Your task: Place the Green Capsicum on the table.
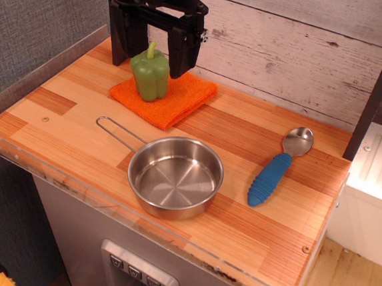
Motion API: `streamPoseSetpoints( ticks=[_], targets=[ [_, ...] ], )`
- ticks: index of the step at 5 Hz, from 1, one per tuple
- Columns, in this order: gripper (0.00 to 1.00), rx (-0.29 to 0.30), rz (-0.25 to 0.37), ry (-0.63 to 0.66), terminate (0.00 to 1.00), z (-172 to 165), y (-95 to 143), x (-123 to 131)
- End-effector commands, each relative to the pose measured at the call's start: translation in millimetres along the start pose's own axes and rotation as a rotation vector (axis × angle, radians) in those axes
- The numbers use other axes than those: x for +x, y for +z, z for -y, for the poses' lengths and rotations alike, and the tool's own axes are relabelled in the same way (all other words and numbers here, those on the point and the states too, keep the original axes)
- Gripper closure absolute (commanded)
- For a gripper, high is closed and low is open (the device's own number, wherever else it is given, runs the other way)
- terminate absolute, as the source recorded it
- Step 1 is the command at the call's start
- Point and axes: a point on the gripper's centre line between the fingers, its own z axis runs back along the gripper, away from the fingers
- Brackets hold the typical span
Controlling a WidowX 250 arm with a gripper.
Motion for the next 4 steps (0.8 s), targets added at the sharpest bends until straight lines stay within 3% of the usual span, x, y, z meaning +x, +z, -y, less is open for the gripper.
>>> streamPoseSetpoints(
  ticks=[1, 4],
  targets=[
    [0.0, 0.0, 0.0, 0.0, 0.0, 0, 0, 0],
    [0.0, 0.061, -0.001, 0.141, 0.0, -61, -3, 46]
  ],
)
